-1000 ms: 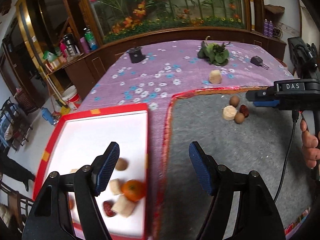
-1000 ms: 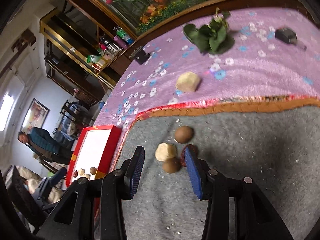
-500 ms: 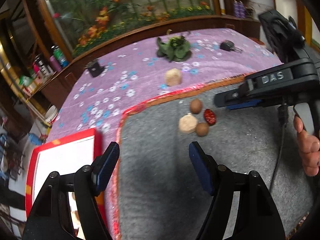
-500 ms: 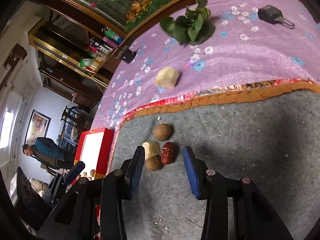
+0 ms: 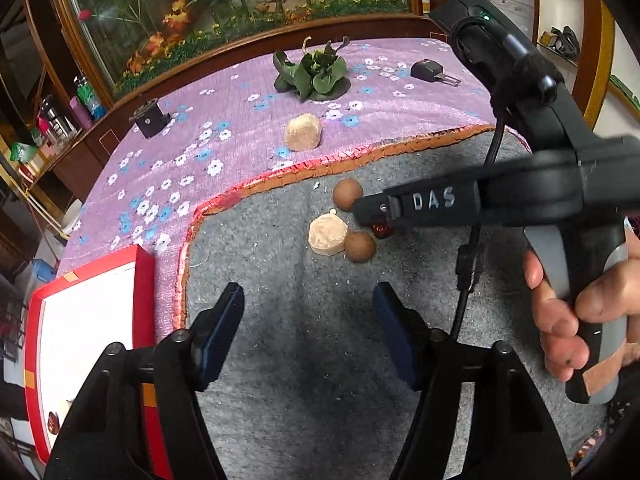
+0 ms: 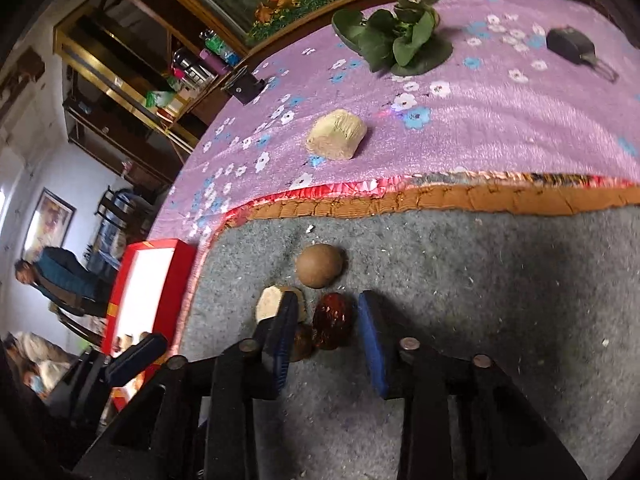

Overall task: Organize fruits
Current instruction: 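Grasp a brown round fruit with the left tool while the right tool grasps a red date, then carry the brown fruit and red date into the white tray and open both tools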

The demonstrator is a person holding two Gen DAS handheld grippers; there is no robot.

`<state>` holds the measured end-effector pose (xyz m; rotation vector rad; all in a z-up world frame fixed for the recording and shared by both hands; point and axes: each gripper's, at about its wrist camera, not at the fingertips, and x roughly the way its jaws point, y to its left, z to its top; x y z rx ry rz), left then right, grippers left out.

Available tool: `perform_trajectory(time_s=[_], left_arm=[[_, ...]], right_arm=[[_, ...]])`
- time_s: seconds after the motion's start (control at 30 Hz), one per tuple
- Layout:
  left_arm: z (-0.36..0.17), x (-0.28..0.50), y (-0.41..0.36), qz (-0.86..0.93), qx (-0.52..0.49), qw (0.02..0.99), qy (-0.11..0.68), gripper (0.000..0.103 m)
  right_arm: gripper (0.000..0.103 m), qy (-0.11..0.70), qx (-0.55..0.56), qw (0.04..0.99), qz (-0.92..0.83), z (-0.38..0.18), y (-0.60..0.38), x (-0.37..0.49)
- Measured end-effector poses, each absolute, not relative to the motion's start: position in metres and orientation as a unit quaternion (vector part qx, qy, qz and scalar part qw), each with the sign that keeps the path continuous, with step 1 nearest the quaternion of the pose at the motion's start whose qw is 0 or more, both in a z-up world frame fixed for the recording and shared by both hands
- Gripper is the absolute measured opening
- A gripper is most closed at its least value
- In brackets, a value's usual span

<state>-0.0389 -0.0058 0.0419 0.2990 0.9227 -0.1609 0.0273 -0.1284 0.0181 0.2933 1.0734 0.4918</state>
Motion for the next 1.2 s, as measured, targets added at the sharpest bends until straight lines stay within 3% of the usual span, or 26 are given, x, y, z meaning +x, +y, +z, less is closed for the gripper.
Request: perform_trajectory(time_s=[0.13,0.43,0.6,0.73,0.8,1.13,1.17,1.2], left_arm=[[0.038,-0.033,-0.006,-0.076,0.135,0.878,0.453,0.060],[0.026,-0.011,-0.031,-0.074,0.108,0.874,0.469,0.059],[0.018,-0.001,-0.038,-0.058,0.095,0.874,0.474,0.043],[0.015,0.001,-0.039,-0.042,0.093,0.879,0.466,0.041],[0.016,0.002,-0.038,-0.035,0.094,0.882,0.461,0.034],[0.013,-0.001,-0.032,-0.042,0.096,0.889,0.446,0.033],[0.013,-0.002,-0.031,-0.045,0.093,0.889,0.447,0.022],[0.011,-0.002,-0.030,-0.049,0.089,0.885,0.454,0.018]], right_arm=[[0.021,0.511,0.099,0.819,0.242,0.021,-0.125,0.026],[0.021,0.519,0.225,0.791,0.232,0.029,-0.200,0.037],[0.021,0.522,0.247,0.783,0.232,0.026,-0.206,0.039],[0.021,0.526,0.250,0.778,0.235,0.024,-0.204,0.039],[0.021,0.524,0.255,0.778,0.236,0.024,-0.205,0.039],[0.021,0.522,0.270,0.772,0.241,0.023,-0.209,0.038],[0.021,0.522,0.271,0.772,0.241,0.023,-0.210,0.038],[0.021,0.522,0.273,0.771,0.242,0.023,-0.210,0.038]])
